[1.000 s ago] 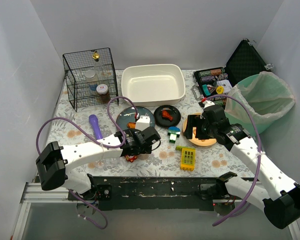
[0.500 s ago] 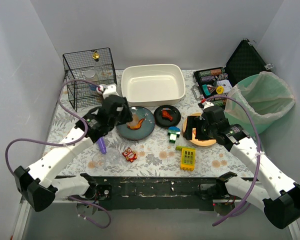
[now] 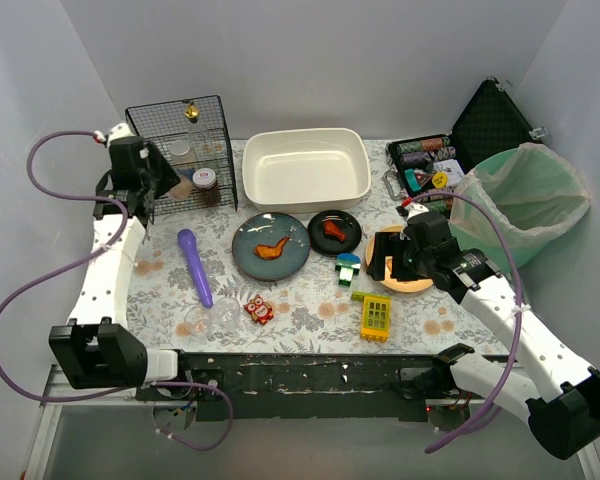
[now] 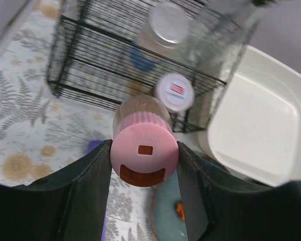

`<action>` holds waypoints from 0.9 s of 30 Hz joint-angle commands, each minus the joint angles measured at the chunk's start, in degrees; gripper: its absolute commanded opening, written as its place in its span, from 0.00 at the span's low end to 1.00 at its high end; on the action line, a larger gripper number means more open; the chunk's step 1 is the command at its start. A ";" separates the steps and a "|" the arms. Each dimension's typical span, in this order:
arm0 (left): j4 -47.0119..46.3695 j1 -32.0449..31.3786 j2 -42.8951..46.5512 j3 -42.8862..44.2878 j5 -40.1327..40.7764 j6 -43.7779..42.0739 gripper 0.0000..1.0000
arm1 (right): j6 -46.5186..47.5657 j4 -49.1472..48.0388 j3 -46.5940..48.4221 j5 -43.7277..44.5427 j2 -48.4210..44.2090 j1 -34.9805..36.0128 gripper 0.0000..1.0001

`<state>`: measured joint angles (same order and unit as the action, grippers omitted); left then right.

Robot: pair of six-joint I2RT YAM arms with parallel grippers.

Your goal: Clear the kitchen counter

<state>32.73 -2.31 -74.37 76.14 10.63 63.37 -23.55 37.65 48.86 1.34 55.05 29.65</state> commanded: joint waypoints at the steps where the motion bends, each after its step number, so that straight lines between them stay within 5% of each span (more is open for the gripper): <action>1: -2.76 9.85 -1.30 3.57 -5.18 -0.54 0.00 | 0.96 0.76 1.85 0.50 -1.52 0.15 0.90; 27: -9.18 14.00 -22.22 10.52 -6.33 -2.55 0.00 | 2.37 2.61 1.32 3.93 -1.96 0.15 0.91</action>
<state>25.19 11.42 -96.01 83.68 5.06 61.87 -22.09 40.49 48.86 4.21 53.25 29.65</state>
